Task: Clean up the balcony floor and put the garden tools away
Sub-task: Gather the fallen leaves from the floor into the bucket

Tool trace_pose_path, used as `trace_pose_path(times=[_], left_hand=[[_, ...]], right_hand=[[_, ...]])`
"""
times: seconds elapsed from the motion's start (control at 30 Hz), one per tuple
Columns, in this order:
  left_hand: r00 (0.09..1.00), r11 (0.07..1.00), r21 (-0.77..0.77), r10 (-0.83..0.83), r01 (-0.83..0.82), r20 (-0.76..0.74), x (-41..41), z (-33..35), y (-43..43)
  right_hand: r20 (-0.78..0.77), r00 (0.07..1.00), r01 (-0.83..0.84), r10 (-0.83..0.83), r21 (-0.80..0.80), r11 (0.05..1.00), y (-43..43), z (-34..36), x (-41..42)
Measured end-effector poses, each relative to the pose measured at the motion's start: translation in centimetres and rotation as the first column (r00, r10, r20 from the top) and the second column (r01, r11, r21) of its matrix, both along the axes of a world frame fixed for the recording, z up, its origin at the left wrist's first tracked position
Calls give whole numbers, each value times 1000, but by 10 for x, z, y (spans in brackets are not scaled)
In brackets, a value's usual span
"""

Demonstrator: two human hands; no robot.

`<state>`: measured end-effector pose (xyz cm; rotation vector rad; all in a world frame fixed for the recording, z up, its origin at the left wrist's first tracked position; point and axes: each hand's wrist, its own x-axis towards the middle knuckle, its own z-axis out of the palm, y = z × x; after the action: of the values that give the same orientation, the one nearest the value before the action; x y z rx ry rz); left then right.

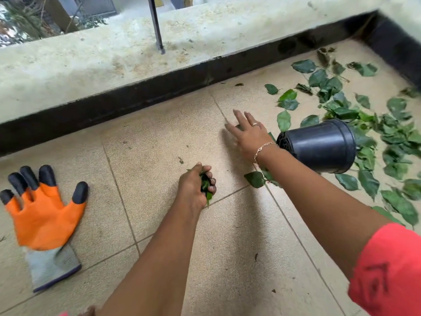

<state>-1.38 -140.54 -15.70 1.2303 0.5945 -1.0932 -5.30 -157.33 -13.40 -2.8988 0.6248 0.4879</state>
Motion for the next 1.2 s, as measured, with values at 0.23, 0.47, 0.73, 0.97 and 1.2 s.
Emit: trace_pose_path(times=[0.23,0.47,0.73,0.97,1.2], left_hand=[[998,998,-32,-57,57,-8,1,8,1],[997,993,-80,-83,83,8,-10,13,-7],[984,980,-88,-175,178,41,-25,15,-15],[956,953,-84,-292,293,14,-28,18,-17],[973,976,10,-220,220,72,-29,10,-12]], right_hand=[[-206,967,175,-150,110,978,27,-13,-45],[-13,988,153,-153,164,975,44,-21,-80],[397,885,203,-243,142,969,34,-20,-95],[641,714,84,-283,323,943,87,-3,-70],[595,783,-48,-182,350,936,70,-1,-90]])
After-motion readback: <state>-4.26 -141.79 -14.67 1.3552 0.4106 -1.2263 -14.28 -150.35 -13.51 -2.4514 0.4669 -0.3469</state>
